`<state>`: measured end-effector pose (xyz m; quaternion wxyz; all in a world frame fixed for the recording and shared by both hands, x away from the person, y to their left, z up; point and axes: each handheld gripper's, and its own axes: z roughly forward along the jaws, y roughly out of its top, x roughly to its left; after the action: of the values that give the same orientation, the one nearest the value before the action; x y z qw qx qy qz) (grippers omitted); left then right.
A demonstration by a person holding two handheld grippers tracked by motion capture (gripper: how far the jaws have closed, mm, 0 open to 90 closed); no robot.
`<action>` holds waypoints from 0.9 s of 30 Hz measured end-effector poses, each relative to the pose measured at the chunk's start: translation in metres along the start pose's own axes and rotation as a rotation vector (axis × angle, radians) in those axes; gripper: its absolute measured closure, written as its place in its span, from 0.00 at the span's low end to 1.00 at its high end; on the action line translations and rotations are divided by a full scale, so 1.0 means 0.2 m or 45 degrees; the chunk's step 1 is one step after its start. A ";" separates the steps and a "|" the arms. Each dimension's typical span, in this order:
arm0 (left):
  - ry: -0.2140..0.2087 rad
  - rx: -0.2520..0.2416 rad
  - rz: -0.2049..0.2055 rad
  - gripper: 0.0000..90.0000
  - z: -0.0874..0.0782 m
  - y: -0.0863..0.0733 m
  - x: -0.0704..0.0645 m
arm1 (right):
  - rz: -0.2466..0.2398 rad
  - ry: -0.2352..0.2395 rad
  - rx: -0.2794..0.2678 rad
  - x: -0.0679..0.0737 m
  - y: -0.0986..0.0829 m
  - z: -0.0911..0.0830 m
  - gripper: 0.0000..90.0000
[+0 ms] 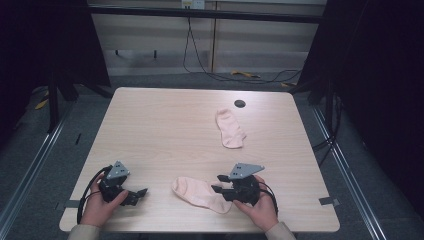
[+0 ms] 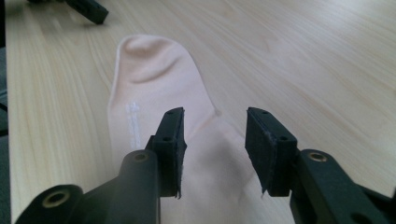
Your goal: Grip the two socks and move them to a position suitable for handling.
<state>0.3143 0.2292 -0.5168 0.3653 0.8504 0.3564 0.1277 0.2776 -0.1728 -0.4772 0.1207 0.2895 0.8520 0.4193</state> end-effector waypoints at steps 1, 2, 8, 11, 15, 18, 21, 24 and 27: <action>0.000 -0.001 -0.001 0.00 0.00 0.00 0.00 | -0.007 0.002 0.013 0.00 -0.01 0.00 0.68; 0.000 -0.002 -0.002 0.00 0.00 0.00 0.00 | -0.016 -0.002 0.027 0.00 -0.01 0.00 0.69; -0.002 0.005 0.005 0.00 0.00 0.00 0.00 | -0.030 -0.037 0.116 -0.01 -0.06 0.03 0.74; 0.002 0.009 0.010 0.00 0.00 0.00 0.00 | -0.025 -0.090 0.143 -0.04 -0.08 0.03 0.73; 0.007 0.003 0.003 0.00 0.00 0.00 0.00 | -0.009 -0.148 0.148 -0.09 -0.08 0.02 0.70; 0.007 0.002 0.003 0.00 0.00 0.00 0.00 | 0.063 -0.166 0.089 -0.14 -0.06 0.00 0.60; 0.006 0.002 0.002 0.00 0.00 0.00 0.00 | 0.130 -0.221 0.045 -0.19 -0.01 -0.01 0.54; 0.006 0.004 0.004 0.00 0.00 0.00 0.00 | 0.214 -0.292 -0.012 -0.28 0.05 0.01 0.50; 0.006 0.002 0.001 0.00 0.00 0.00 0.00 | 0.280 -0.367 -0.042 -0.35 0.09 0.04 0.45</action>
<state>0.3137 0.2291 -0.5165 0.3638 0.8505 0.3569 0.1298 0.3449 -0.2010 -0.4699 0.1999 0.4360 0.7821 0.3979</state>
